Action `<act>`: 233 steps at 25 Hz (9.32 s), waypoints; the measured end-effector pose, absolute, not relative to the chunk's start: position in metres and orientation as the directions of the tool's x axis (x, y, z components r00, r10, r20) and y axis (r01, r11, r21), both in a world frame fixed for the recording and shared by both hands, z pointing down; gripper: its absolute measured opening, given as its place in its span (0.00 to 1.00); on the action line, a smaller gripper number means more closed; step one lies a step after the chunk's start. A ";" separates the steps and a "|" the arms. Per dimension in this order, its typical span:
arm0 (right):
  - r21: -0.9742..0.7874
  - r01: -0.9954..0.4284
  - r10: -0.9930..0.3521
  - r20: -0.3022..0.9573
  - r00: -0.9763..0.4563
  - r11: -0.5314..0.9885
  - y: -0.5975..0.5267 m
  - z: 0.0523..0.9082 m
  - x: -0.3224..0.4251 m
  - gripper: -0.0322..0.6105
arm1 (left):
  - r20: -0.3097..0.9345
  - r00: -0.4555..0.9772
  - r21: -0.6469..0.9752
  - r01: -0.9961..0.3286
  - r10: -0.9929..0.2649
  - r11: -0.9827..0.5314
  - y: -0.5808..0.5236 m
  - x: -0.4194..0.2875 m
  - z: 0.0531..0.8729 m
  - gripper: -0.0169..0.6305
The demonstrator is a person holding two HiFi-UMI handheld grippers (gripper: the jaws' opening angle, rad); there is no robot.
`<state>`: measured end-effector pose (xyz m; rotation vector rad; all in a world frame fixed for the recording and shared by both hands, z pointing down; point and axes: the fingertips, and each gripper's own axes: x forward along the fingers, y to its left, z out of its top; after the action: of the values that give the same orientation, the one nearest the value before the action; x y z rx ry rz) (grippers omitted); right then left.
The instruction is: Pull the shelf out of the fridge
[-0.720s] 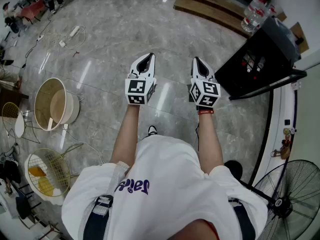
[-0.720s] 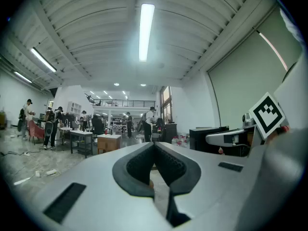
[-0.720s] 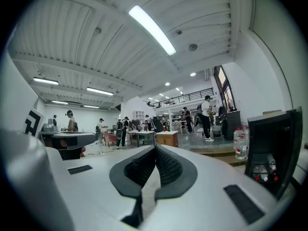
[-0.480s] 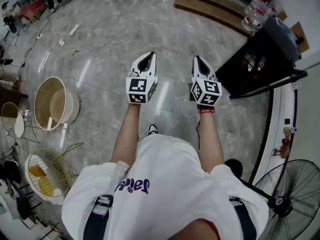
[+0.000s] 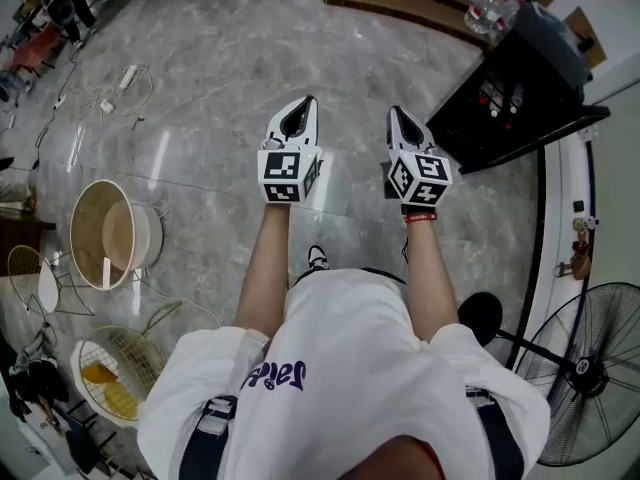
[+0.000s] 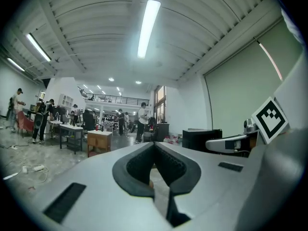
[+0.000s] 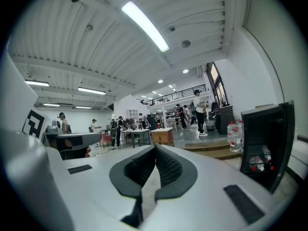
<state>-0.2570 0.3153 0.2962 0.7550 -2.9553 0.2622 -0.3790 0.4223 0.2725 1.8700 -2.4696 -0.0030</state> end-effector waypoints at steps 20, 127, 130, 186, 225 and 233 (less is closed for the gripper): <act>-0.194 -0.758 -0.746 0.145 -0.649 0.622 0.166 0.318 -0.076 0.07 | 0.090 0.095 0.038 -0.995 -0.991 -0.092 0.224 -0.226 0.286 0.05; -0.199 -0.908 -0.819 0.394 -0.418 0.368 -0.443 0.634 0.047 0.07 | -0.004 0.246 1.000 -0.008 -0.969 -0.006 -0.590 -0.029 0.749 0.41; -0.203 -0.908 -0.821 0.389 -0.418 0.367 -0.446 0.634 0.048 0.07 | 0.016 0.208 0.999 -0.034 -0.978 0.010 -0.596 -0.036 0.750 0.34; -0.268 -0.924 -0.858 0.367 -0.360 0.273 -0.444 0.620 0.094 0.07 | -0.016 0.216 0.993 -0.110 -0.976 -0.040 -0.557 -0.029 0.741 0.08; -0.292 -0.921 -0.852 0.381 -0.360 0.259 -0.398 0.602 0.114 0.07 | 0.042 0.204 0.997 -0.074 -0.978 0.027 -0.481 -0.021 0.738 0.07; -0.277 -0.930 -0.864 0.373 -0.338 0.244 -0.393 0.587 0.130 0.07 | 0.032 0.206 0.998 -0.059 -0.978 0.020 -0.462 -0.019 0.739 0.07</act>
<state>0.1298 -0.3927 0.5869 1.7166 -2.3609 0.6857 -0.0193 -0.4618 0.7393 1.3224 -1.1065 -1.0079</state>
